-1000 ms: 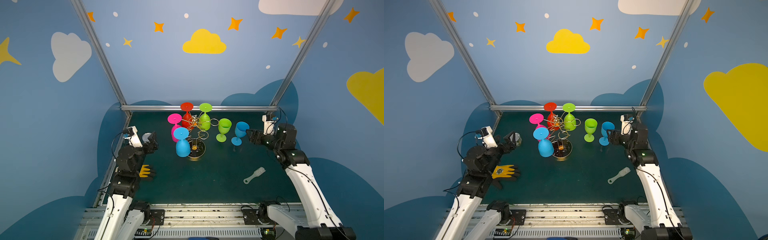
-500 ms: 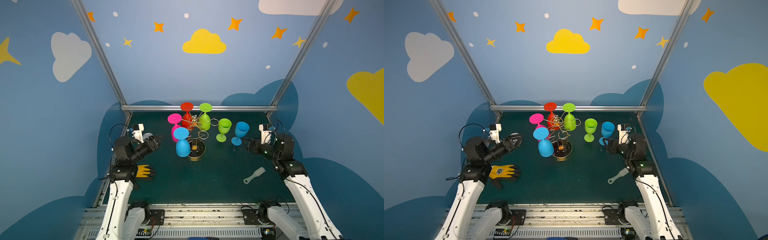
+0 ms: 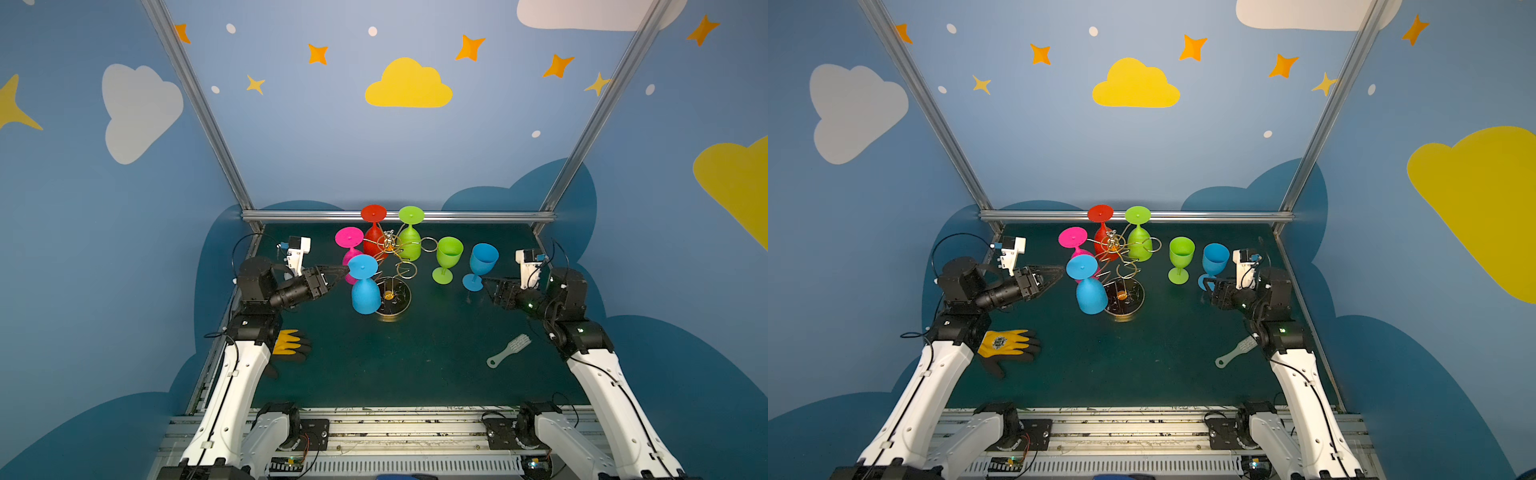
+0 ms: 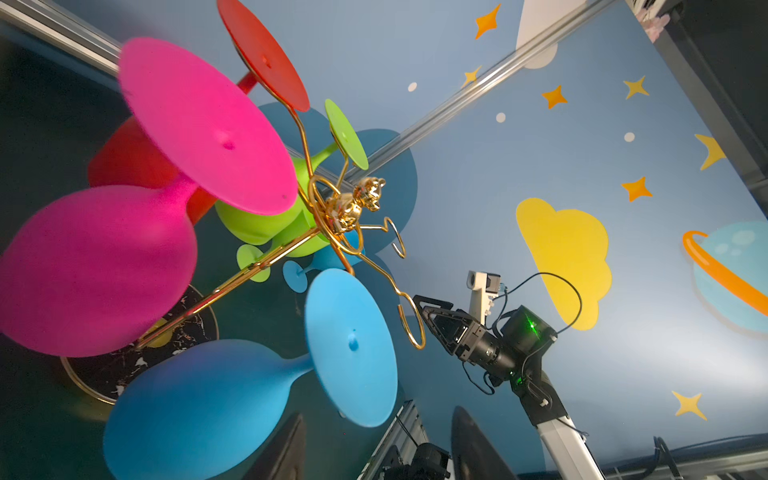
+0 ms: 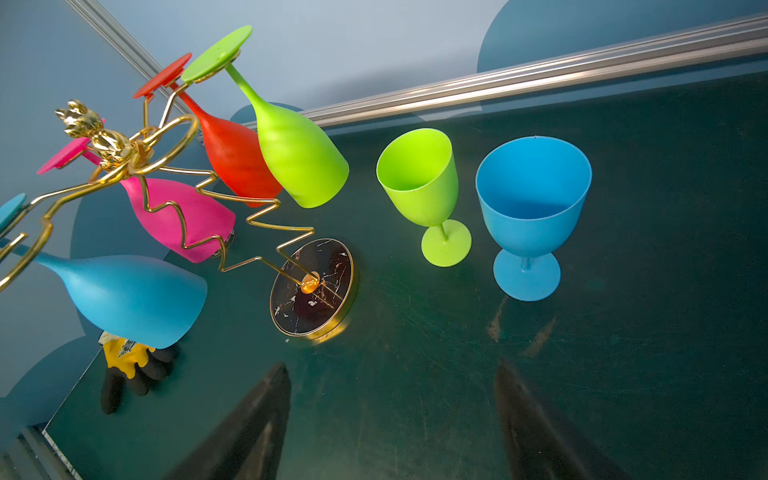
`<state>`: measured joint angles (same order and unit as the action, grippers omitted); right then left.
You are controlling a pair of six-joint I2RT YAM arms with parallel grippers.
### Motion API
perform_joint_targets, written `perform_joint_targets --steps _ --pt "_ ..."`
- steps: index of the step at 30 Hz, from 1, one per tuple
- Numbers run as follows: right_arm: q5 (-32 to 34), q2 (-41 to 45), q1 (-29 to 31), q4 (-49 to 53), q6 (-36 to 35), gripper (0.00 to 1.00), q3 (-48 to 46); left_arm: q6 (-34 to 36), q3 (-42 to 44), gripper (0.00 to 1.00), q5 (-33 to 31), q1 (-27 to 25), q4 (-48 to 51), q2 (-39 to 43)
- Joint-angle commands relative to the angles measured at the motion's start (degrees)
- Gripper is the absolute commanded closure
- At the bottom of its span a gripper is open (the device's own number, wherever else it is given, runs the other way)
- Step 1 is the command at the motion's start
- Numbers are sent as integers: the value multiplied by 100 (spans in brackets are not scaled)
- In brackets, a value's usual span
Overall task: Take the wine glass off the wine glass rack
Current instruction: 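Draw the right arm back while the left gripper approaches the rack's remaining blue glass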
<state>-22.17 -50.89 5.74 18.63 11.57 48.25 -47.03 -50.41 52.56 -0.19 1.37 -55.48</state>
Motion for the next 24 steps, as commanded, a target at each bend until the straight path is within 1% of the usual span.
perform_joint_targets --steps 1,6,13,24 --pt "-87 131 23 -88 3 23 -61 300 -222 44 -97 -161 238 -112" --pt "-78 209 24 -62 8 23 -61 316 -215 43 -148 -319 89 -308" --pt "-61 263 24 -53 2 24 -83 449 -250 43 -356 -448 214 -425" --pt "-54 319 31 -35 -2 23 -120 515 -283 53 -586 -516 258 -550"
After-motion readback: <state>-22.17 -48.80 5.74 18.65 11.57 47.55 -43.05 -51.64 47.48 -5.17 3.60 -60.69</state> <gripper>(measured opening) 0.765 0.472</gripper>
